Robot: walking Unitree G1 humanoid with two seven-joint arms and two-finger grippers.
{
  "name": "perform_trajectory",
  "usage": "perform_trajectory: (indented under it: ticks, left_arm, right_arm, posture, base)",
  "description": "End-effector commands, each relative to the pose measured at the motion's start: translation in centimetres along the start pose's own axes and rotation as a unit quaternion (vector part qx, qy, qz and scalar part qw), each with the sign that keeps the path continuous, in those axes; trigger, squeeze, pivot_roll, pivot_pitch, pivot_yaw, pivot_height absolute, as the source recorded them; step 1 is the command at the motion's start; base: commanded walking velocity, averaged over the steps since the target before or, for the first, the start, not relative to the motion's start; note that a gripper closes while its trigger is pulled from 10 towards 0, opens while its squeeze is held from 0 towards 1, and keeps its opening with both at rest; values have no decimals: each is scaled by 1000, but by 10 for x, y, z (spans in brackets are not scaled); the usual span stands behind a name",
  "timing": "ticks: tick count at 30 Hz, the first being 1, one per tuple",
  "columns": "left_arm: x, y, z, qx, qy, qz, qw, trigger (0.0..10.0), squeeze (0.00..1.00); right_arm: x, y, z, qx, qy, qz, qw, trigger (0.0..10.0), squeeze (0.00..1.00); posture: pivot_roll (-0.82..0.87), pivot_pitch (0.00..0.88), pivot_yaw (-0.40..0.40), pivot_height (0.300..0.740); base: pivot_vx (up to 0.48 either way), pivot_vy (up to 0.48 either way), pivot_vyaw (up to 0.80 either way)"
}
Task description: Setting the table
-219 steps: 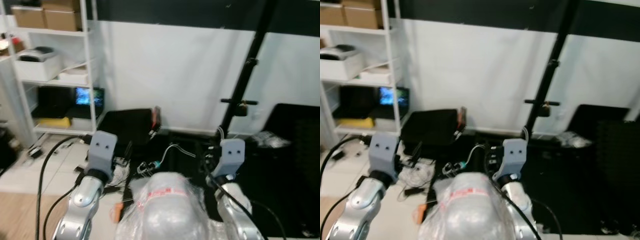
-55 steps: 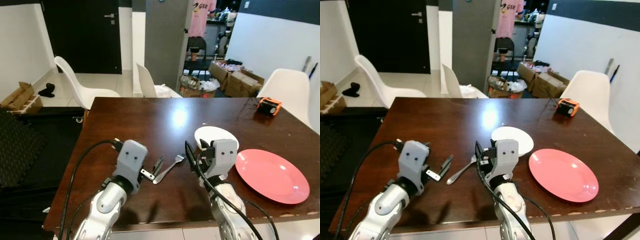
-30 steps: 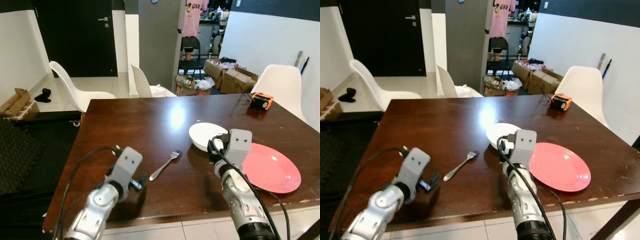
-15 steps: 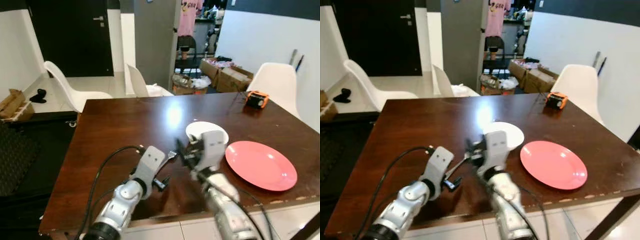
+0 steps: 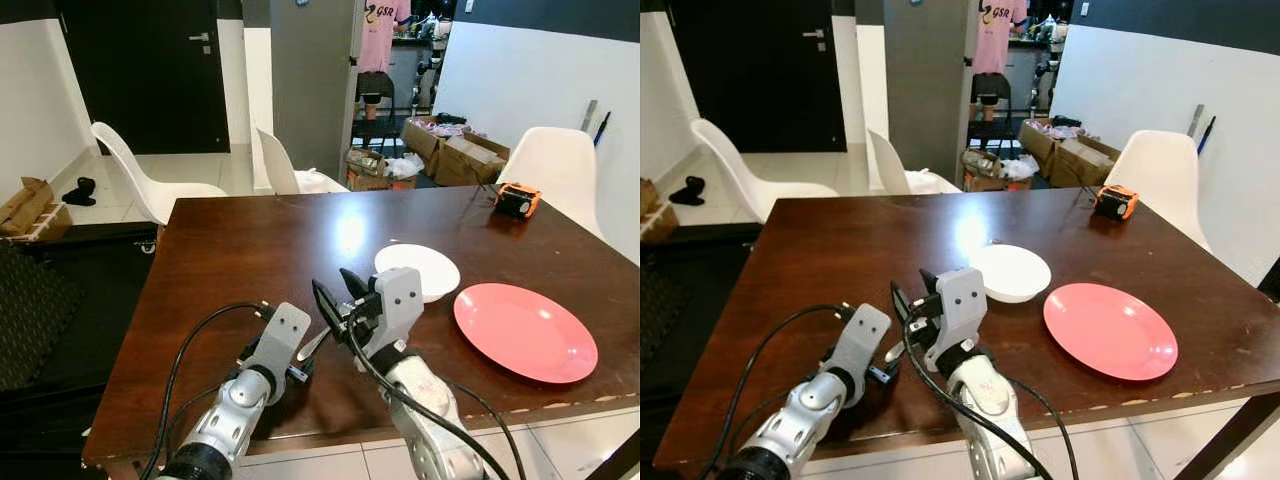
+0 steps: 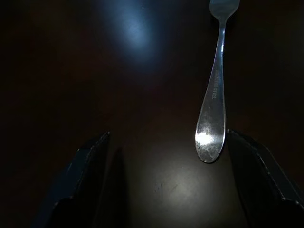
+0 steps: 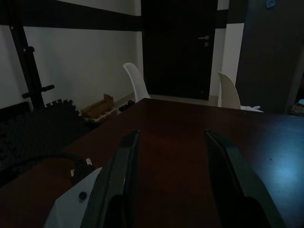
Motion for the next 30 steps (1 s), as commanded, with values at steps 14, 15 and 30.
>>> perform_trajectory:
  ticks: [14,15,30]
  left_arm:
    - [18,101,27,124,-65,56,989,0,0]
    - [19,110,31,137,-66,54,987,0,0]
    - [30,137,48,185,-101,73,975,10000,1000]
  right_arm:
    - [-3,-30,11,-67,12,33,997,10000,0]
    - [-3,-33,11,-74,12,33,997,10000,0]
    - [-12,-41,12,-96,30,35,994,10000,0]
  posture:
    - [15,90,70,740]
    - [18,89,68,740]
    - [24,92,63,740]
  base:
    - [0,0,0]
    - [0,0,0]
    - [0,0,0]
Point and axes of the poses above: a point about 5 cm out from each wrist's last joint towards the gripper, its own z axis pointing back from the gripper into the wrist, its own x axis along the axis of the wrist's last joint, y = z × x, the point moved 2 cm from there along -z, pointing out of the wrist towards the gripper, and after that the axes turned 11 degrees about z, right-handed, at the moved point
